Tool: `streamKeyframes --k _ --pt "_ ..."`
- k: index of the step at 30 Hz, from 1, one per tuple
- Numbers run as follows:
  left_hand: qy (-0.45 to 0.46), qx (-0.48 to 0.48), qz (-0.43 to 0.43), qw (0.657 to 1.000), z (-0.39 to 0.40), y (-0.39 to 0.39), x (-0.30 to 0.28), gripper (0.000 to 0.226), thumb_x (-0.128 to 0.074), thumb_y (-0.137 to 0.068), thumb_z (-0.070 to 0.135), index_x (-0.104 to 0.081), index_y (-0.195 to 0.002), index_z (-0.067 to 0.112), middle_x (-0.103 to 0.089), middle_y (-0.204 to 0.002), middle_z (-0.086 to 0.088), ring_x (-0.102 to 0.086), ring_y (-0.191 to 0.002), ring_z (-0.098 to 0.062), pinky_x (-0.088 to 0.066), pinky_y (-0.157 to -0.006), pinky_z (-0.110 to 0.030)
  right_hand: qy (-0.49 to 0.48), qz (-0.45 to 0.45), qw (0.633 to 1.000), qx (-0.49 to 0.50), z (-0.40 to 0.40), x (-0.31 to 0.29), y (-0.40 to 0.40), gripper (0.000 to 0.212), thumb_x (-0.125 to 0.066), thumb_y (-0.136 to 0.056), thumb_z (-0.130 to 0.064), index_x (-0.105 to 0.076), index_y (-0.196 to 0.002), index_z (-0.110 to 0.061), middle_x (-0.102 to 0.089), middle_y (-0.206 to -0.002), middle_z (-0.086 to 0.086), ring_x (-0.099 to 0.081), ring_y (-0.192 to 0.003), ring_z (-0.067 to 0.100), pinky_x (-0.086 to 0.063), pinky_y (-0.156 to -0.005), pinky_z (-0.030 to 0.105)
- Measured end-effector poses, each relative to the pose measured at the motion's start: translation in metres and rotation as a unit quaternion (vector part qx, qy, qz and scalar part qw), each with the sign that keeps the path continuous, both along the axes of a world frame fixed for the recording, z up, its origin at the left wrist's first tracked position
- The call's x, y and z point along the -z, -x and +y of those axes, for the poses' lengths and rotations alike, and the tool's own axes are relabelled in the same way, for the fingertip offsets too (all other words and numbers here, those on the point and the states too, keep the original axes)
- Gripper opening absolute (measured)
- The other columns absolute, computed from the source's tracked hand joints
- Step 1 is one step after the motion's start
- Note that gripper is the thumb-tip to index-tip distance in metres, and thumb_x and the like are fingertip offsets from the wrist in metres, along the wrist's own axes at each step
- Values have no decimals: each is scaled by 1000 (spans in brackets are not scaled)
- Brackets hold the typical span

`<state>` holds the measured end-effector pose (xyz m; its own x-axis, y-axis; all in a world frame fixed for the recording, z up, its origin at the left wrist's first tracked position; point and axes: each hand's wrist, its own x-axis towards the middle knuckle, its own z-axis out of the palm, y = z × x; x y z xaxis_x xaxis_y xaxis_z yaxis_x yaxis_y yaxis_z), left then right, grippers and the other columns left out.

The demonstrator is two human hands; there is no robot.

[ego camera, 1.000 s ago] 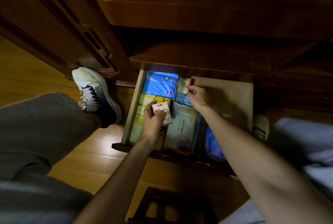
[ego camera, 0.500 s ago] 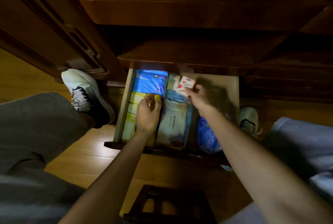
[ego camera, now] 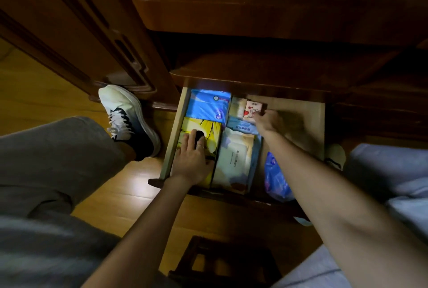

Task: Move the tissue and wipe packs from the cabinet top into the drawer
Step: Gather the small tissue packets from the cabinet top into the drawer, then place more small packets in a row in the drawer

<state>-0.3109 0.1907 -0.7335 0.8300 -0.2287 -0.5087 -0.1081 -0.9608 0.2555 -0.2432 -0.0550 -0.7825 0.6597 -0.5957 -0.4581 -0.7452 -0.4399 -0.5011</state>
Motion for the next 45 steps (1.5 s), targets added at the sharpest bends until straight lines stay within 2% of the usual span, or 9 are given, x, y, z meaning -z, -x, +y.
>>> streamKeyframes --k 4,7,13,20,24,29,33,37,45 --pt "58 -35 47 997 -11 -19 -28 78 -62 -92 39 -23 -157 18 -21 -163 -11 -22 -149 -34 -34 -111 -46 -81 -51 993 -68 -2 -39 13 31 -61 -99 -20 -65 -127 -7 -66 -128 15 -63 -116 33 -51 -99 43" --pt "86 -10 41 995 -20 -40 -72 68 -60 -95 44 -36 -152 17 -39 -154 -12 -48 -134 -36 -42 -102 -42 -177 -40 964 -197 1 -95 29 25 -63 -98 -11 -68 -122 -3 -68 -113 14 -67 -86 18 -53 -66 15" --pt "121 38 -180 976 -28 -68 -222 25 -57 -93 41 -65 -117 36 -71 -114 1 -66 -107 -28 -45 -76 -32 -105 -192 935 -278 -20 -269 46 22 -65 -98 -20 -72 -118 -23 -75 -107 -3 -71 -90 10 -55 -77 22" --pt "265 26 -426 865 -49 -86 -396 11 -56 -91 38 -66 -92 42 -61 -69 18 -54 -58 1 -36 -49 -20 -11 -431 876 -218 -43 -456 57 19 -60 -98 -23 -74 -98 -36 -76 -91 -17 -71 -79 3 -50 -64 13" --pt "292 47 -447 844 -78 -111 -452 14 -56 -90 39 -67 -99 40 -59 -76 21 -59 -74 -5 -39 -55 -20 72 -451 868 -194 -63 -502 26 18 -64 -95 -25 -73 -106 -35 -73 -103 -16 -66 -96 1 -55 -85 24" --pt "256 99 -443 853 -115 -161 -466 36 -59 -90 37 -59 -126 32 -63 -113 8 -63 -104 -17 -53 -75 -34 172 -307 910 -219 -80 -511 -28 58 -61 -95 -23 -42 -149 -32 -53 -145 4 -55 -126 26 -50 -101 42" --pt "210 189 -422 861 -151 -207 -463 64 -62 -90 48 -40 -148 32 -46 -147 0 -43 -134 -25 -45 -99 -43 53 -298 926 -223 -100 -515 -78 64 -44 -94 0 -37 -148 -32 -57 -144 -5 -69 -90 20 -52 -67 27" --pt "116 233 -330 908 -183 -264 -455 71 -48 -97 57 -25 -158 28 -28 -162 1 -27 -146 -27 -32 -114 -48 63 -307 926 -210 -129 -524 -129 69 -42 -91 9 -38 -147 -31 -52 -147 -7 -51 -133 12 -43 -94 19" --pt "148 133 -386 901 -200 -344 -435 70 -47 -83 64 -43 -138 22 -43 -139 -5 -36 -134 -26 -31 -112 -45 233 -257 917 -197 -163 -523 -280 57 -56 -97 -43 -37 -150 -35 -38 -156 2 -36 -142 29 -42 -107 50"
